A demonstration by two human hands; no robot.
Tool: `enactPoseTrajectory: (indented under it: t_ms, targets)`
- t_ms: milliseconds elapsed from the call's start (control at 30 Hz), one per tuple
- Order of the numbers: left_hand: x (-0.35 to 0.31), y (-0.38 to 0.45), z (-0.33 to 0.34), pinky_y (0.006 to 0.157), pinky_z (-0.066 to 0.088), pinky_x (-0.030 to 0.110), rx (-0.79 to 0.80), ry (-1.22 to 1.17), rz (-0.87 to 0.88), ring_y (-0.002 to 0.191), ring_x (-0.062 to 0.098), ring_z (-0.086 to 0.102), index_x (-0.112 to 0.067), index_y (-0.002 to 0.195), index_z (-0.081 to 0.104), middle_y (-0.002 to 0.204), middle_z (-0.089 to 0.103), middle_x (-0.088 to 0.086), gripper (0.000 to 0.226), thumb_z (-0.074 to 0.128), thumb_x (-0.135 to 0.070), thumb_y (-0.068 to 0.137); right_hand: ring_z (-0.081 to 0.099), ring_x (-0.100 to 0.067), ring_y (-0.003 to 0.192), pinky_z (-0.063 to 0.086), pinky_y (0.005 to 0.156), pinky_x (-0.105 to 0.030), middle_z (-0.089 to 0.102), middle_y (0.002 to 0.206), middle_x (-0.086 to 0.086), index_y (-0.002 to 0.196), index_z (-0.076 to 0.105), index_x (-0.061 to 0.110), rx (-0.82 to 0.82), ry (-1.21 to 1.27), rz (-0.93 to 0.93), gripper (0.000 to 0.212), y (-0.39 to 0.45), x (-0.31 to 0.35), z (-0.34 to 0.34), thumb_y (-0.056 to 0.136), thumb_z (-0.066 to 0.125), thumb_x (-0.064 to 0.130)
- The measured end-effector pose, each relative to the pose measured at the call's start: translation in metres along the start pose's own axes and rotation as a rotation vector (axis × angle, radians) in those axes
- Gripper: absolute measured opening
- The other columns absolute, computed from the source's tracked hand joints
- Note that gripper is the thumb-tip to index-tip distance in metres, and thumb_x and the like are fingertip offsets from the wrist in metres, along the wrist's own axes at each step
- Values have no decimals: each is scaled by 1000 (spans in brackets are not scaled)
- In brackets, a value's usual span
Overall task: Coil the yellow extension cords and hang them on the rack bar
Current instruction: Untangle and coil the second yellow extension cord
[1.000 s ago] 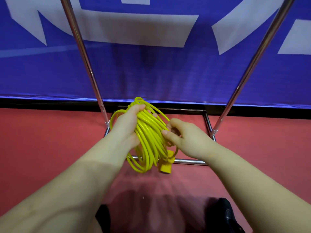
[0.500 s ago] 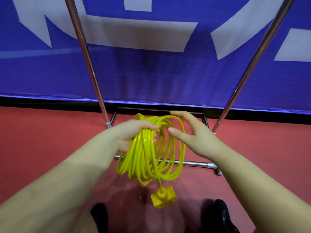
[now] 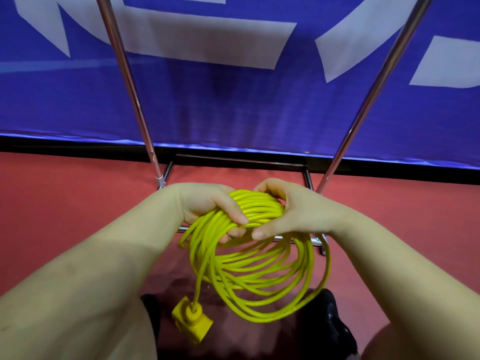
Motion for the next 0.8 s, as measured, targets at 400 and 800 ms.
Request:
enactPoseTrajectory:
  t_ms: [400,800]
  targets:
    - [-3,-12,3,59,51,27,-12,147,17,57,21,58,1,87,62,67,61,13,30,72,-15,63,62,-15,69,54,69,-30,68,78,-4,82,66,12,226,310,85,29,-1,-9,24,58,81,18]
    - [-55,-71,8,74,49,33,-223,361,156,72,22,61,-11,81,67,72,69,3,40,75,-38,52,58,-13,68,50,62,-22,63,81,-6,104,58,4,15,608,-11,48,-8,5,18,59,72,2]
Point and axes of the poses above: each hand's wrist, its own y-axis towards the middle knuckle, its own z-axis out of the palm, x = y × z, the point moved 7 cm from there along y, towards the middle knuckle
